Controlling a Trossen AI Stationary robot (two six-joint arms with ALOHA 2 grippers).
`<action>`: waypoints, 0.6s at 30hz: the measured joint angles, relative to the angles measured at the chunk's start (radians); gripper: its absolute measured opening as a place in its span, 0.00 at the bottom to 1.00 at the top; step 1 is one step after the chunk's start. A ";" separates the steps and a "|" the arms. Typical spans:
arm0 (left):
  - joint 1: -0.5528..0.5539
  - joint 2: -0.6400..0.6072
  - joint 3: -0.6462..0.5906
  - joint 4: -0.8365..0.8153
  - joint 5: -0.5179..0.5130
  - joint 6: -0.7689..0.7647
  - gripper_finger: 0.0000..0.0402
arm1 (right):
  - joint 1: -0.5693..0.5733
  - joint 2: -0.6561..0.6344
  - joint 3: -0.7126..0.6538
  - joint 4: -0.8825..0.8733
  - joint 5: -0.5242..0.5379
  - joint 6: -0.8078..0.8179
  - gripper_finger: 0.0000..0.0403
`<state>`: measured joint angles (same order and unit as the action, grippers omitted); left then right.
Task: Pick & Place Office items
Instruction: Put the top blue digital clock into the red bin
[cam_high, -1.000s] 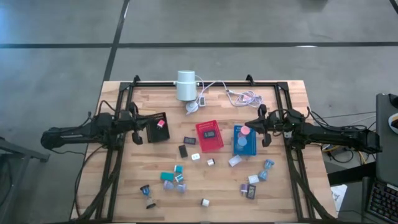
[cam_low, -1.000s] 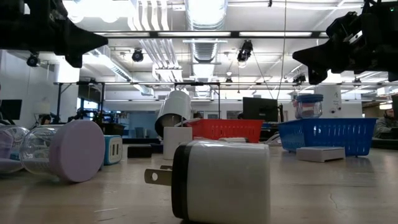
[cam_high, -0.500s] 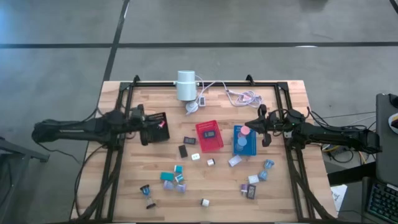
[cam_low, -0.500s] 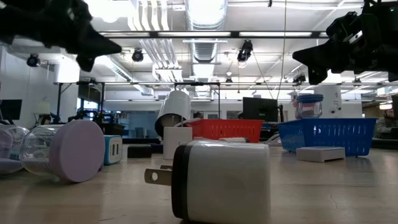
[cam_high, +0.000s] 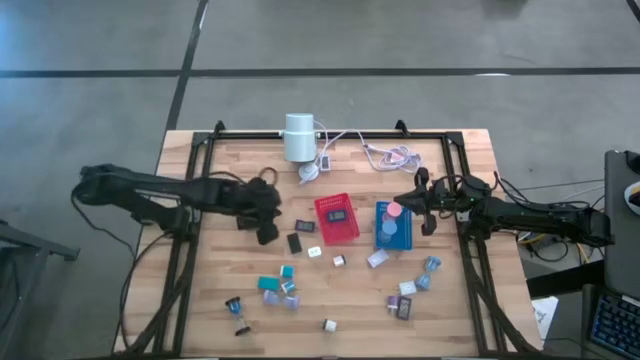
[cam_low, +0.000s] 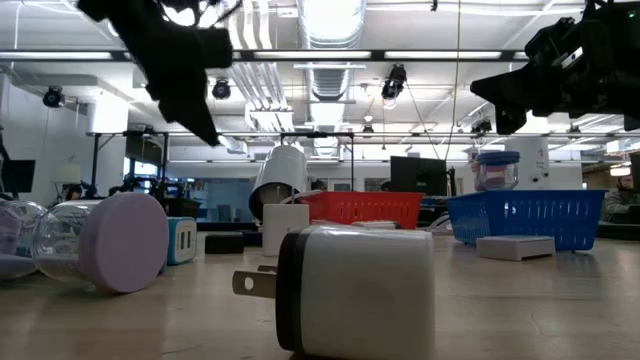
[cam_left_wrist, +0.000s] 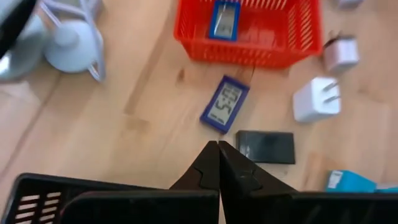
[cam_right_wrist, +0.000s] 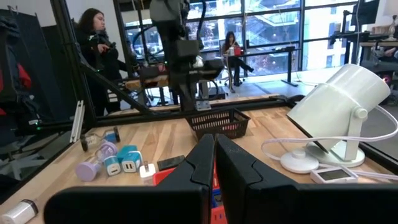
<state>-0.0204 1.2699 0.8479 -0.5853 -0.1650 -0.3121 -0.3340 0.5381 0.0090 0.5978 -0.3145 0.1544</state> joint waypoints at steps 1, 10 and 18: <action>-0.002 0.036 0.017 -0.007 0.000 -0.003 0.01 | 0.000 0.000 0.000 -0.001 0.000 0.000 0.03; -0.010 0.307 0.153 -0.076 0.029 0.016 0.13 | 0.000 0.000 0.000 0.001 0.000 -0.005 0.03; -0.017 0.452 0.255 -0.142 0.145 0.001 0.42 | 0.000 0.000 0.000 0.006 0.001 0.001 0.03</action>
<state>-0.0376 1.7221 1.1027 -0.7277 -0.0201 -0.3112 -0.3340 0.5385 0.0090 0.6033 -0.3138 0.1551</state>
